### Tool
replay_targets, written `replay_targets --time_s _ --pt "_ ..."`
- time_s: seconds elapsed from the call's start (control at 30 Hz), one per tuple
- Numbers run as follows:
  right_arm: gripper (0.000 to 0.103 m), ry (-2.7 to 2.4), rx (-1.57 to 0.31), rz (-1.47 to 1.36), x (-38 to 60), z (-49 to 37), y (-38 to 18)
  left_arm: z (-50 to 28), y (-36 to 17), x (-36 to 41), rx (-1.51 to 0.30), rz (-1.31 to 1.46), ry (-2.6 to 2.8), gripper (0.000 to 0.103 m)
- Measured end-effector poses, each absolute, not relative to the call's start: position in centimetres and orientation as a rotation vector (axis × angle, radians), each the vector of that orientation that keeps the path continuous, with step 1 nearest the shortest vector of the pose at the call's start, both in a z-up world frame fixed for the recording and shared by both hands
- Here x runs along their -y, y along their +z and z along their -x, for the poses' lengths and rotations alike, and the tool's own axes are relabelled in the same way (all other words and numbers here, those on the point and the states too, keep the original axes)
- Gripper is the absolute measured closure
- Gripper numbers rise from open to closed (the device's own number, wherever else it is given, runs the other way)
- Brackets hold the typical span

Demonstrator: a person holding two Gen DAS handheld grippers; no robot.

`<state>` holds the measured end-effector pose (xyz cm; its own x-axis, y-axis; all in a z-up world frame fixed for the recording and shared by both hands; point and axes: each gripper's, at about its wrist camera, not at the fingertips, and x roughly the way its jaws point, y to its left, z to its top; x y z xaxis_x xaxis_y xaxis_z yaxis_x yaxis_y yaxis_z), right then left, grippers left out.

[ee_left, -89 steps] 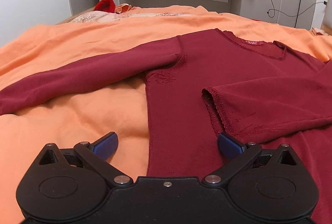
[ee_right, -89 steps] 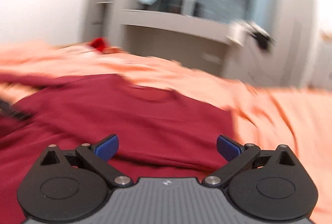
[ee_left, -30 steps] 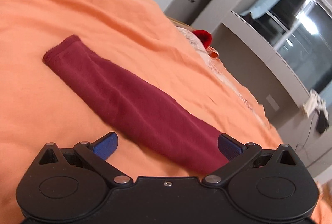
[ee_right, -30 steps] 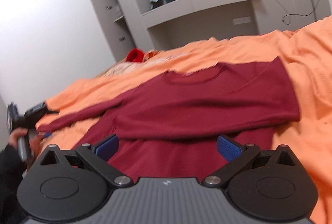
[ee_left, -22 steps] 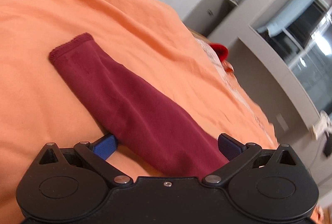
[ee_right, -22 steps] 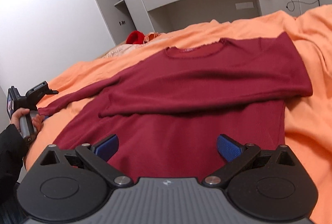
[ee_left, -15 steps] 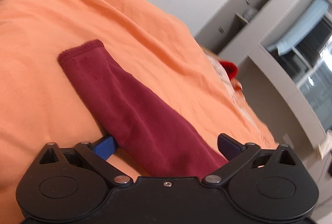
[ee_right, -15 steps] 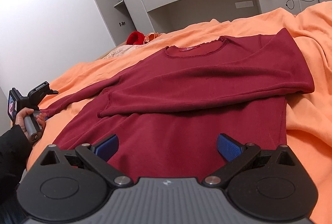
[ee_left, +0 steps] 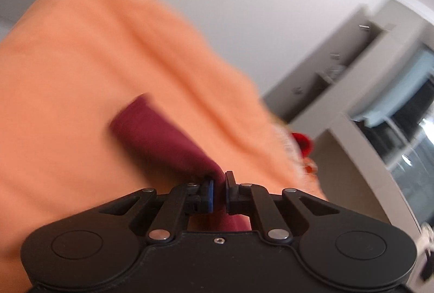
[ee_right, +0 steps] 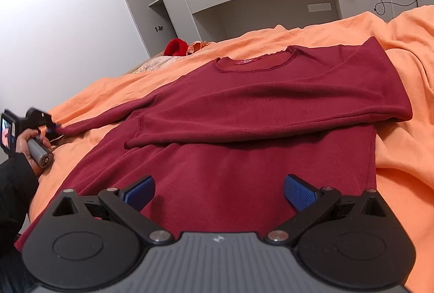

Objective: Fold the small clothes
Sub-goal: 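Close the left gripper on the sleeve cuff and lift it, then lay the sleeve across the shirt body and open the left gripper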

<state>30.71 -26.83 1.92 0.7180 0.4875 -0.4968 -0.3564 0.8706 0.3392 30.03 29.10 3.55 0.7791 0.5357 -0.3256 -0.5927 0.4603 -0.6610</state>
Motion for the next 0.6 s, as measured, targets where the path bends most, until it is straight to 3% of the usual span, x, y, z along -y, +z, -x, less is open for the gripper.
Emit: replay_targets --time_s 0.33,0.6 --pt "0.000 0.425 -0.445 -0.302 29.0 -28.7 4.2 -32.4 11.8 -17.8 -0.012 0.333 0.202 0.096" --pt "0.000 0.320 -0.397 -0.343 32.1 -29.1 5.4 -33.3 9.6 -3.5 -0.134 -0.160 -0.240 0.095"
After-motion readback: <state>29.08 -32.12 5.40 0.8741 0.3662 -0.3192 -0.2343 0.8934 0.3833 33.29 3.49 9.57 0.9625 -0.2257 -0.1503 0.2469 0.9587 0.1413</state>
